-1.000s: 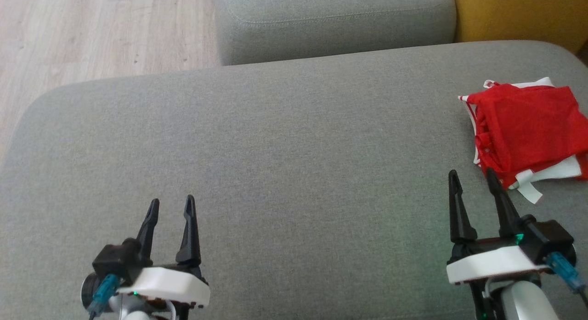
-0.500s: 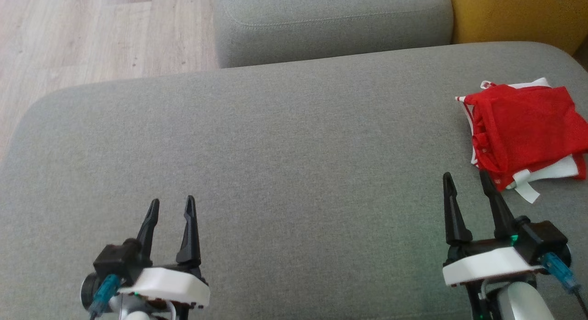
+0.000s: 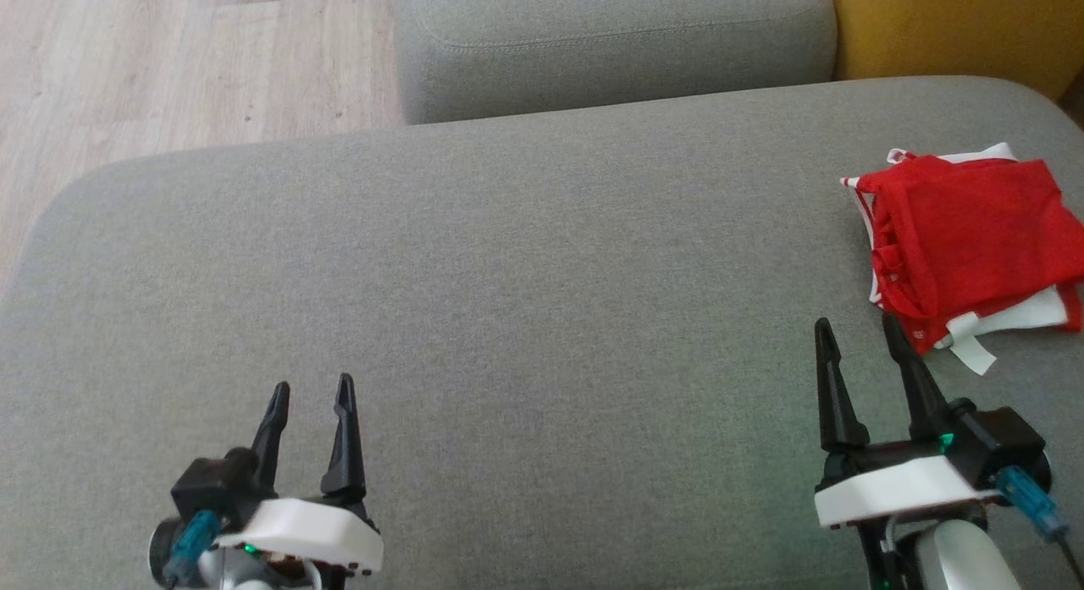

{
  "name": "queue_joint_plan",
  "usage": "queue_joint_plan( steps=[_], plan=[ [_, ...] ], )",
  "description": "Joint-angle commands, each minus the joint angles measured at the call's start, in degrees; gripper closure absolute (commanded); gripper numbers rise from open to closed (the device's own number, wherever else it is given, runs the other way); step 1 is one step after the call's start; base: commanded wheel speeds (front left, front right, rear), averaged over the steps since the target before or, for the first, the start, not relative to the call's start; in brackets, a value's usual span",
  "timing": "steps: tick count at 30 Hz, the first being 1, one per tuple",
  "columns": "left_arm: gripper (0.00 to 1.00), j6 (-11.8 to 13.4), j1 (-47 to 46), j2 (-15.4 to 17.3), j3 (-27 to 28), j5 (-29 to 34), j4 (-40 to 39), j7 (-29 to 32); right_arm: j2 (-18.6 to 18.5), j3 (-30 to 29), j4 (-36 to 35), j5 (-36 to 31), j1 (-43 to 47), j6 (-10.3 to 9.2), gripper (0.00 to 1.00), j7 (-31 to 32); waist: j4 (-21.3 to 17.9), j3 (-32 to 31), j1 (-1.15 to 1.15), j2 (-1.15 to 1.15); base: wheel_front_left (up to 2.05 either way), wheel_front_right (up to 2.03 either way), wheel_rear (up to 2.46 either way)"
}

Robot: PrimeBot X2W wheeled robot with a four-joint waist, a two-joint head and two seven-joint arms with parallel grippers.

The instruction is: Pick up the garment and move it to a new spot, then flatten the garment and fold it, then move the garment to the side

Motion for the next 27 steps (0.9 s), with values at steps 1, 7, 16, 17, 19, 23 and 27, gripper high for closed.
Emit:
queue_joint_plan(
  steps=[1, 7, 16, 17, 19, 23, 27],
  plan=[
    [0.00, -0.29, -1.42, 0.11, 2.03, -0.33, -1.39, -0.70, -0.23, 1.45, -1.77, -0.27, -1.31, 0.20, 0.00, -0.63, -0.01, 0.04, 0.00, 0.00, 0.00, 0.00, 0.00],
    [0.00, 0.38, -1.46, 0.11, 2.78, -1.46, -0.31, -0.70, -0.23, 1.42, -2.00, -0.24, -1.49, 0.20, 0.00, -0.63, -0.09, 0.15, 0.00, 0.00, 0.00, 0.00, 0.00],
    [1.00, 0.31, 0.86, -0.10, 1.17, -2.62, 4.90, 0.49, 0.01, 0.32, 3.06, 1.47, 1.07, 0.00, 1.00, 0.41, -0.06, 0.19, 0.00, 0.00, 0.00, 0.00, 0.00],
    [1.00, 0.21, 0.77, -0.10, 1.28, -3.24, 4.90, 0.65, -0.04, 0.29, 3.03, 2.20, 1.03, 0.01, 1.00, 0.54, -0.04, 0.20, 0.00, 0.00, 0.00, 0.00, 0.00],
    [1.00, 0.02, 0.59, -0.08, 1.52, -4.48, 4.91, 0.97, -0.14, 0.22, 3.03, 3.66, 0.92, 0.01, 1.00, 0.81, 0.00, 0.21, 0.00, 0.00, 0.00, 0.00, 0.00],
    [1.00, -0.36, 0.23, -0.04, 1.99, -6.94, 4.93, 1.62, -0.31, 0.09, 3.07, 6.52, 0.66, 0.01, 1.00, 1.33, 0.08, 0.23, 0.00, 0.00, 0.00, 0.00, 0.00],
    [1.00, -0.74, -0.12, -0.01, 2.47, -9.36, 4.93, 2.25, -0.45, -0.04, 3.08, 9.33, 0.42, 0.02, 1.00, 1.85, 0.16, 0.26, 0.00, 0.00, 0.00, 0.00, 0.00]
  ],
)
